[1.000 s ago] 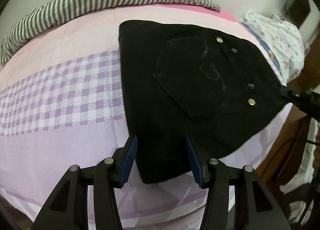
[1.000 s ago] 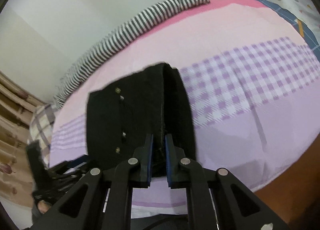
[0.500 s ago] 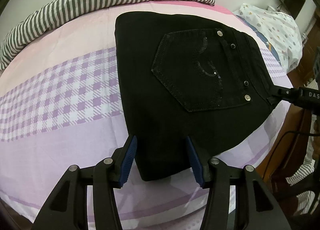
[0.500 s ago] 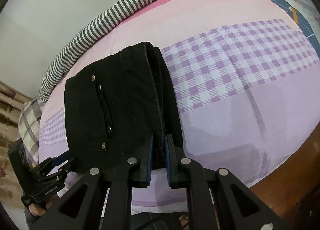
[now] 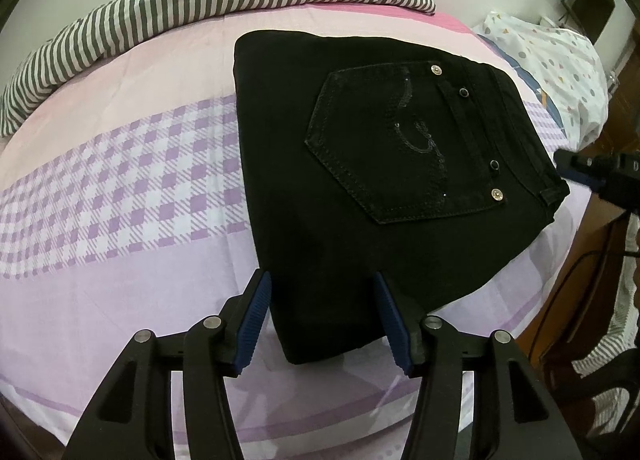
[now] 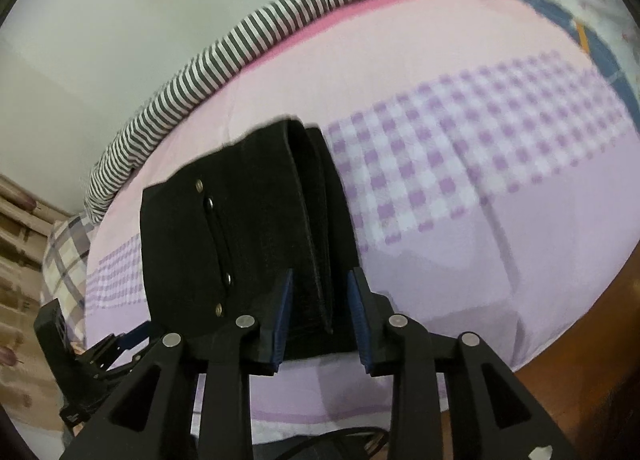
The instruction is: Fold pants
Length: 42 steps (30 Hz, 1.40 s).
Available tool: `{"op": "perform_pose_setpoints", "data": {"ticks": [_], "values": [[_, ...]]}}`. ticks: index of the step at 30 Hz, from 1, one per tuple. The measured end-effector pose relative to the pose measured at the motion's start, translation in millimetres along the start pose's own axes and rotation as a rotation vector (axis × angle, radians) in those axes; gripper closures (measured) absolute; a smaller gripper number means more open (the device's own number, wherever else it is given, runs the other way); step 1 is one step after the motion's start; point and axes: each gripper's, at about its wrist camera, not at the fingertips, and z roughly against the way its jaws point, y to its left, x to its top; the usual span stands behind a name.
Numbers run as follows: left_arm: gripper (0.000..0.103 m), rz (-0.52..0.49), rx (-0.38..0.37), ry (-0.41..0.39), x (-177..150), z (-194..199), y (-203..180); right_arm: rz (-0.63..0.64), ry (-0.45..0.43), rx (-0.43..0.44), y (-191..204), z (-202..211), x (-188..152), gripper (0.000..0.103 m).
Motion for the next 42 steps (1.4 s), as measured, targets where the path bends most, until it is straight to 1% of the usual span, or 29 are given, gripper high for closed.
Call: {"op": "perform_pose_setpoints", "data": {"ticks": [5, 7, 10, 14, 16, 18, 22, 25, 27, 28, 29, 31, 33, 35, 37, 39, 42], "values": [[0.048, -0.001, 0.002, 0.0, 0, 0, 1, 0.086, -0.063, 0.023, 24, 3, 28, 0.076], [0.048, -0.001, 0.003, -0.001, -1, 0, 0, 0.128, -0.077, 0.017, 36, -1, 39, 0.076], [0.048, -0.002, 0.006, 0.001, 0, -1, -1, 0.172, -0.083, 0.032, 49, -11, 52, 0.076], [0.047, -0.004, 0.008, 0.005, 1, -1, -2, 0.177, -0.051, 0.027, 51, -34, 66, 0.078], [0.047, -0.003, 0.006, 0.007, 1, -2, -2, 0.15, 0.0, 0.023, 45, -52, 69, 0.079], [0.047, 0.001, 0.002, 0.01, 2, -3, -1, 0.143, 0.029, 0.012, 41, -63, 67, 0.083], [0.045, 0.009, -0.015, 0.016, 5, -3, 2, 0.141, 0.036, 0.038, 37, -64, 66, 0.084], [0.045, 0.036, -0.064, 0.016, 9, 0, 12, 0.118, 0.038, 0.1, 27, -56, 66, 0.082], [0.045, 0.072, -0.117, 0.002, 11, 6, 23, 0.107, 0.047, 0.136, 19, -50, 64, 0.078], [0.045, 0.1, -0.143, -0.011, 13, 9, 30, 0.094, 0.051, 0.162, 12, -48, 62, 0.07], [0.045, 0.12, -0.161, -0.018, 14, 11, 36, 0.082, 0.055, 0.176, 6, -46, 60, 0.061], [0.045, 0.166, -0.194, -0.018, 18, 9, 51, 0.06, 0.078, 0.198, -7, -46, 57, 0.054], [0.045, 0.22, -0.233, -0.002, 24, 3, 63, 0.045, 0.112, 0.243, -19, -48, 53, 0.054], [0.045, 0.26, -0.275, 0.01, 30, -3, 72, 0.033, 0.165, 0.292, -29, -55, 49, 0.054], [0.045, 0.292, -0.313, 0.032, 36, -12, 80, 0.036, 0.197, 0.303, -35, -61, 45, 0.054], [0.045, 0.312, -0.334, 0.051, 39, -19, 82, 0.038, 0.226, 0.305, -40, -67, 43, 0.054], [0.045, 0.335, -0.342, 0.065, 47, -27, 86, 0.04, 0.24, 0.348, -41, -71, 43, 0.053]]}}
